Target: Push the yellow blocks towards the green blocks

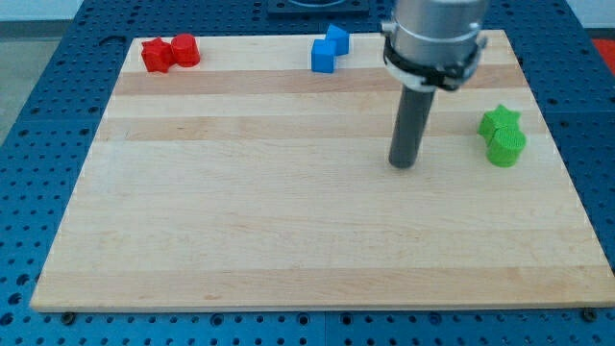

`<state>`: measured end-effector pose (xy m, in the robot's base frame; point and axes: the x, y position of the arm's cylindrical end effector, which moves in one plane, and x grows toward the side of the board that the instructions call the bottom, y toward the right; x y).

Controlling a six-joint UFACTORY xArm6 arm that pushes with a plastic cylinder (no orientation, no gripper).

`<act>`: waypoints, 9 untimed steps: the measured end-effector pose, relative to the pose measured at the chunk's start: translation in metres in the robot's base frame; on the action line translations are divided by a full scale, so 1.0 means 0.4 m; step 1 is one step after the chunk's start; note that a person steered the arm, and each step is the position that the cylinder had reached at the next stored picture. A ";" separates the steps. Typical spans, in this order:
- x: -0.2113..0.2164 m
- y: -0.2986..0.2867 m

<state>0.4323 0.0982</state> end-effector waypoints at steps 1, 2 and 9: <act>-0.107 0.007; -0.192 0.066; -0.603 0.551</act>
<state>0.1910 0.3184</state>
